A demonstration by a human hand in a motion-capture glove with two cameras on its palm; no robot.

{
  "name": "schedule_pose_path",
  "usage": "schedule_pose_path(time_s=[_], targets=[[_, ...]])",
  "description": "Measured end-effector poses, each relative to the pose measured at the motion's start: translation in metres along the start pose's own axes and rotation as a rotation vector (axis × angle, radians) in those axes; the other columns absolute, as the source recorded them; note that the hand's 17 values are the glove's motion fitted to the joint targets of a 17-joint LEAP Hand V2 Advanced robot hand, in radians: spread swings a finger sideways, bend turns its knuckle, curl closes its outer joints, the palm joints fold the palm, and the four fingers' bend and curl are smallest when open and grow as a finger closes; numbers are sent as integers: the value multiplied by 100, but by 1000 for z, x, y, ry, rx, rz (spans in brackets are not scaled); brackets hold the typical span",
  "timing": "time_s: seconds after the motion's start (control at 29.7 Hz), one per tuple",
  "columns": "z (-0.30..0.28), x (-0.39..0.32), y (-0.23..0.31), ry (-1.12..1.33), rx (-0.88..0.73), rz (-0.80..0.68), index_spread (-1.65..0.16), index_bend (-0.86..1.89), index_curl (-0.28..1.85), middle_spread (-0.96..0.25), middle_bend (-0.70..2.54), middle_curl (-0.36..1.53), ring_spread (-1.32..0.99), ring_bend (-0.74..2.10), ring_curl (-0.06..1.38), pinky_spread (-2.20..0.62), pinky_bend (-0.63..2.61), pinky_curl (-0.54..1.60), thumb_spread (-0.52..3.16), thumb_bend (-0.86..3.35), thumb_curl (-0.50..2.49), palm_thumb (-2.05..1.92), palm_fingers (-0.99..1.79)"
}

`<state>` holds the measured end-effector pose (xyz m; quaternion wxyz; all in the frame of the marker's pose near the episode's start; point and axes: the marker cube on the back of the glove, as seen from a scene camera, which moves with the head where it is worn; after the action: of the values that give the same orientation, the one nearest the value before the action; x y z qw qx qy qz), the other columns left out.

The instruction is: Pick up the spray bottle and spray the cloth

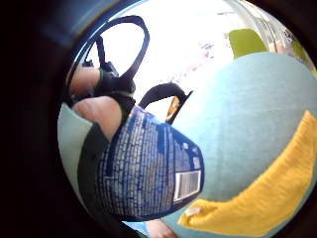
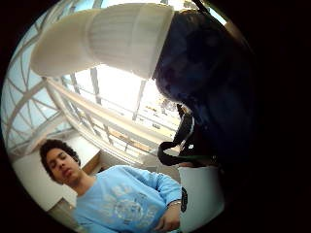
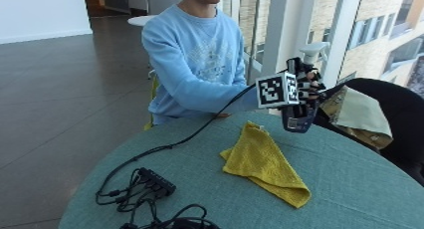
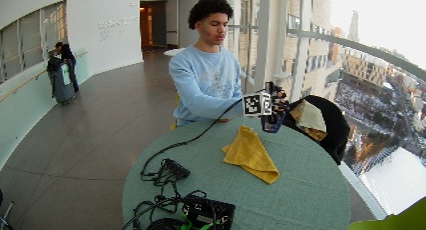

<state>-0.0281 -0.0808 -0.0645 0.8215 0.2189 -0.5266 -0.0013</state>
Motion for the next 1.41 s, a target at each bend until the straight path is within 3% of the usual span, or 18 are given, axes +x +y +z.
schedule_pose_path(time_s=[0.44,0.84,1.11,1.41], targets=[[50,22,-4,6,4,-1,-24,10,26,-10,21,47,2,45,37,19,24,37,84,-2,66,85,99],[48,23,3,19,-45,23,-26,11,26,-10,22,47,-1,40,37,19,24,37,90,-3,63,83,95],[-20,15,44,180,-148,72,-30,8,23,-9,20,46,-3,37,36,22,29,39,99,-7,51,62,75],[-138,3,142,510,-129,195,-32,8,21,-8,21,44,-2,42,36,23,26,36,101,-4,43,55,76]])
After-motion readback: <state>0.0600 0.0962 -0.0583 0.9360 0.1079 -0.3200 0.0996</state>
